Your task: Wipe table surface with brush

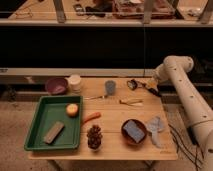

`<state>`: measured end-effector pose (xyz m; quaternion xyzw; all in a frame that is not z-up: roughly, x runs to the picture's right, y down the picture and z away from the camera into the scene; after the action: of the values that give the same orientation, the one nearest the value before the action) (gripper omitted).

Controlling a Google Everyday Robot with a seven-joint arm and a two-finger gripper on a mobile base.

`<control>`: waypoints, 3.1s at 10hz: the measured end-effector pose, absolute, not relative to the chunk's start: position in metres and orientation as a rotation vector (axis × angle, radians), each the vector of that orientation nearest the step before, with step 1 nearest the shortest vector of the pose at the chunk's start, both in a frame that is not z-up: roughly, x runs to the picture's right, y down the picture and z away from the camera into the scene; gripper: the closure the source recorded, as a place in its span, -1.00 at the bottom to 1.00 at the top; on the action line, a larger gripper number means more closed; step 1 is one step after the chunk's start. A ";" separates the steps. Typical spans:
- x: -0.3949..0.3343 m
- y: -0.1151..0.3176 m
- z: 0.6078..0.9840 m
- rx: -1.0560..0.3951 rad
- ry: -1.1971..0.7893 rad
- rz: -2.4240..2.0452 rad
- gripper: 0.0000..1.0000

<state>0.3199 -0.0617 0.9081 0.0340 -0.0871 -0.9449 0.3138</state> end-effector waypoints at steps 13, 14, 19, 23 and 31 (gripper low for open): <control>0.334 -0.011 0.970 0.072 -0.324 -2.458 -0.60; 0.333 -0.008 0.975 0.071 -0.338 -2.447 -0.60; 0.345 0.002 0.998 0.053 -0.405 -2.374 -0.60; 0.344 0.002 1.006 0.069 -0.454 -2.352 -0.17; 0.330 -0.002 0.994 0.165 -0.505 -2.377 1.00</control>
<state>0.3297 -0.0019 0.9939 0.0634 -0.1944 -0.9157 0.3458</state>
